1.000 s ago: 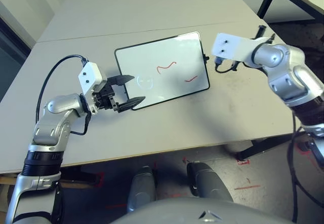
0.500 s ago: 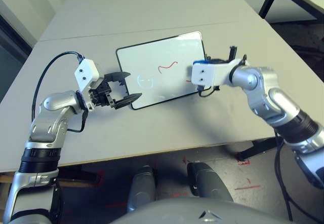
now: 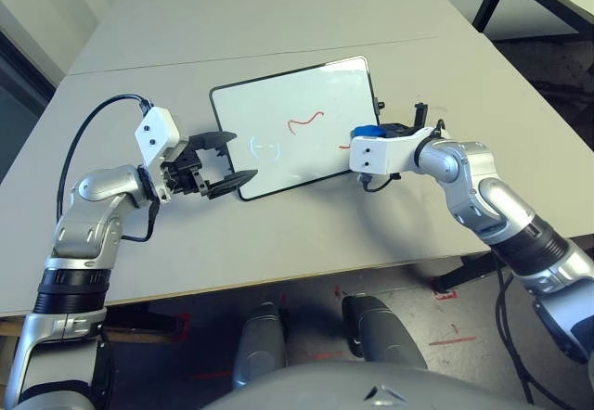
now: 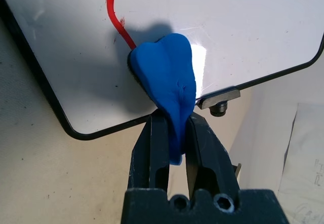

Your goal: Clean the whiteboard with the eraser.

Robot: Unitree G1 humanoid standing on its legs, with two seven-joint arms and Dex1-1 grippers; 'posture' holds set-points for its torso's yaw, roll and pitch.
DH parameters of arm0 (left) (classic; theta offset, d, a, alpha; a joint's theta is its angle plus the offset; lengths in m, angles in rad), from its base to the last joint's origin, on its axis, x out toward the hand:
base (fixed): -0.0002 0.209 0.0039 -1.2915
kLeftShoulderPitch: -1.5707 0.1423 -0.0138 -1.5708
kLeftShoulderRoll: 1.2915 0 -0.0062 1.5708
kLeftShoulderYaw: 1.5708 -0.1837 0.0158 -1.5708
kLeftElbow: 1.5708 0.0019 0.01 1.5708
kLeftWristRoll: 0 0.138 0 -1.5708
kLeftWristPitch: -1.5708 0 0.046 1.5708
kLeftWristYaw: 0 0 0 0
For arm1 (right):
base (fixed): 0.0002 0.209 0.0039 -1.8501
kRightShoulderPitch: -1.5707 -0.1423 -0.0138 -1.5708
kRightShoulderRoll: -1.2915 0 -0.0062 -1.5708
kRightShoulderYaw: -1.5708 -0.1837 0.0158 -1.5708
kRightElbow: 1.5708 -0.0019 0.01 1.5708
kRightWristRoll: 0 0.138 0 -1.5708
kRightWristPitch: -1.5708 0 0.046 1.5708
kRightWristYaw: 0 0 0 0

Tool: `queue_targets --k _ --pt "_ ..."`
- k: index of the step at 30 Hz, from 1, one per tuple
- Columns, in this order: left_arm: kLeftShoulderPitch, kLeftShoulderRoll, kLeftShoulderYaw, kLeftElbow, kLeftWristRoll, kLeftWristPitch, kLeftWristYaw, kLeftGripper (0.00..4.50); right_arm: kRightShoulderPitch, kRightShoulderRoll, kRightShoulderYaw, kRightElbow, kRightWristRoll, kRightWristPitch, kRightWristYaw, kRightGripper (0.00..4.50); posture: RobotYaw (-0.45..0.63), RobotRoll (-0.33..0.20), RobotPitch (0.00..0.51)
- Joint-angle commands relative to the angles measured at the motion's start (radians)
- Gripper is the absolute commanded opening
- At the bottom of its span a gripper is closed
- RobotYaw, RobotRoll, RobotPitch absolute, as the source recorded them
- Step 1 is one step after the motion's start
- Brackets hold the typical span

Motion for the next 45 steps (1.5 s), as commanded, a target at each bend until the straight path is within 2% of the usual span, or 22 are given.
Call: queue_targets --k 1,29,37,45 --pt "-0.004 0.013 -0.001 0.007 0.016 -0.006 -0.007 4.50 0.030 0.012 0.004 0.057 -0.020 -0.027 -0.019 0.27 -0.12 0.000 0.115" --pt "0.005 0.024 0.004 -0.007 0.012 0.001 -0.006 4.50 0.006 0.161 0.045 0.024 -0.103 -0.114 0.068 0.23 -0.10 0.000 0.123" --pt "0.006 0.020 0.001 -0.013 0.012 0.004 -0.001 4.50 0.020 0.142 0.035 0.012 -0.122 -0.116 0.116 0.23 -0.11 0.000 0.122" --pt "-0.003 0.014 -0.008 0.002 0.017 -0.005 -0.004 4.50 0.063 0.065 0.000 0.000 -0.148 -0.094 0.158 0.23 -0.12 0.000 0.128"
